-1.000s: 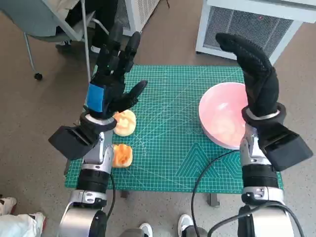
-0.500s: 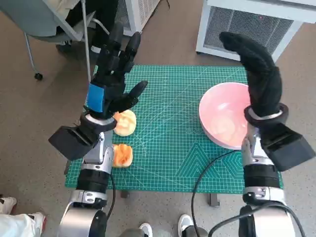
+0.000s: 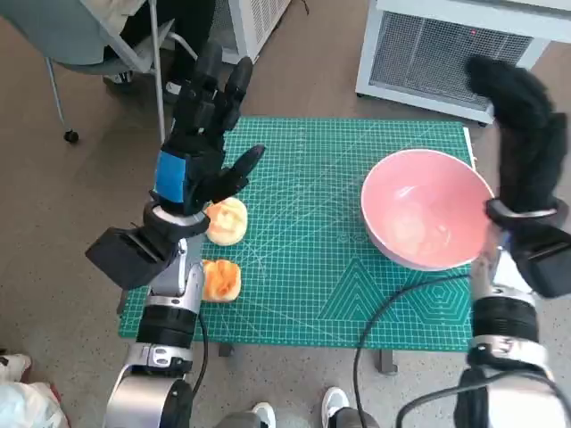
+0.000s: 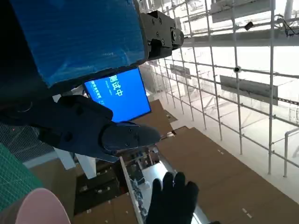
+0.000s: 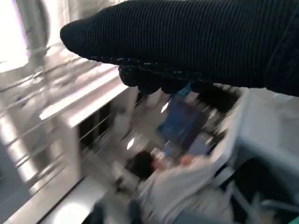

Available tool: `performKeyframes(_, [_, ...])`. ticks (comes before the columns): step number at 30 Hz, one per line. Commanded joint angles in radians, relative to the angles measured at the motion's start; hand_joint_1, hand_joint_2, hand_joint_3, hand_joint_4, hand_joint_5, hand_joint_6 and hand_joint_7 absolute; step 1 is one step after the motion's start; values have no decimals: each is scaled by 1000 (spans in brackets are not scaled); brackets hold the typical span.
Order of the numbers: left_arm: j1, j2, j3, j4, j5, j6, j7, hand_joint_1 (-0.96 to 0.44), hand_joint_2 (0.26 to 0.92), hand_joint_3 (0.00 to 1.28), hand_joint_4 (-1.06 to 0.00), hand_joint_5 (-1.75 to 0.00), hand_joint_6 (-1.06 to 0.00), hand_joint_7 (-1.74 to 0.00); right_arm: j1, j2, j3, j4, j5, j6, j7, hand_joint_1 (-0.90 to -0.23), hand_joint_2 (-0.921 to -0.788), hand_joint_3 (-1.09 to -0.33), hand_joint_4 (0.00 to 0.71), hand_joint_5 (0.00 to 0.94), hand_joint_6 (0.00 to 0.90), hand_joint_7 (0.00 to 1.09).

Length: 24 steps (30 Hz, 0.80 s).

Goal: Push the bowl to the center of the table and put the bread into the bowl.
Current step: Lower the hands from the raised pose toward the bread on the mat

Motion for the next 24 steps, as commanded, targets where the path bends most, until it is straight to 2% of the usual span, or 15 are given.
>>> performKeyframes(1, [1,3,5,-7,-14,-8,-3,-287,921,340,-200,0,-173,-49,0,-45,-18,105,-44,43,-99,-595,-921,-808,224,2,323,0])
performKeyframes(5, [0,5,8,-2,-15,-8,-5,-290,921,339,-200,0,-174,-49,-3,-70,-21,171,-64,98,-170,-582,-921,-813,227,3,323,1])
performKeyframes(10, [1,6,10,-1,-13,-9,-2,-291,921,339,-201,0,-174,-49,-5,-87,-25,224,-77,183,-225,-566,-921,-818,227,2,323,0])
performKeyframes(20, [8,12,13,-14,-14,-3,-3,-281,921,340,-202,-1,-177,-50,6,-85,-49,287,-55,351,-234,-561,-921,-807,206,0,291,1])
performKeyframes(24, [10,17,15,-18,-15,2,-4,-282,921,338,-202,-1,-178,-50,17,-75,-54,303,-60,420,-243,-534,-921,-811,196,0,297,6])
